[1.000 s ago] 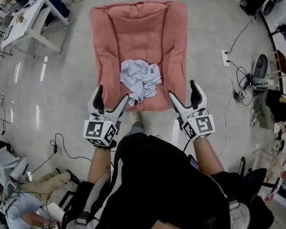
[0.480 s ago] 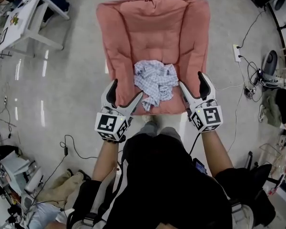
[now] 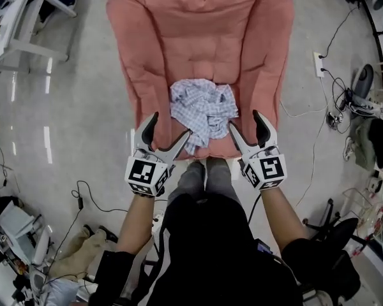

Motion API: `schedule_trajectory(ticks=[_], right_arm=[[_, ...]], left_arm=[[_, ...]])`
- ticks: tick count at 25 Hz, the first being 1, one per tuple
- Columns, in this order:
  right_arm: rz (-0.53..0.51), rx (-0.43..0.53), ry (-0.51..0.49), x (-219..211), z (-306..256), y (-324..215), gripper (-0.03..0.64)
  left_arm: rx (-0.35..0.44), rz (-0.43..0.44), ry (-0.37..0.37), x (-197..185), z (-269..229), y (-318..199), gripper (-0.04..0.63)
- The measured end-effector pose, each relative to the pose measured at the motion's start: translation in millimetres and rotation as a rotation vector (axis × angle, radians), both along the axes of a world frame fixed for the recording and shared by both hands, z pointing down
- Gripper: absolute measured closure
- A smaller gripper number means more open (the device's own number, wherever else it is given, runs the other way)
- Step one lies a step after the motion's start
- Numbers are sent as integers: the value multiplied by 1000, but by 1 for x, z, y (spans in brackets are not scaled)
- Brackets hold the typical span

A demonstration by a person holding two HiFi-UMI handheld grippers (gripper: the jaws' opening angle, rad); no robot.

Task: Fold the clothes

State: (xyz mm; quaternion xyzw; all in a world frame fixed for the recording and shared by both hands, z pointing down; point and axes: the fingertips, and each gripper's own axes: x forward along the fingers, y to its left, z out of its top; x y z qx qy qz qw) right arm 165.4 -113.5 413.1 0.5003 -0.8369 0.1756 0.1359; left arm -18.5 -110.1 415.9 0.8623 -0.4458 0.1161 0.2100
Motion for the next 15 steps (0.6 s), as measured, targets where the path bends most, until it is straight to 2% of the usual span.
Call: schedule_trajectory(ticks=[4,7,10,15], right_arm=[[-8,-76,16,-2,60,-12,313],[4,-129,16,-1,105,-24,346],[22,-200,3,-2,149,-32,380],[16,-306,24,-8,224,-42,397]], left_arm=[[-48,-21,10,5,51,-9,186],[-70,-38,9,3,83,-12,195],[-84,-58,14,2,103,-12,201],[-84,-93,12,2,130,-17,201]])
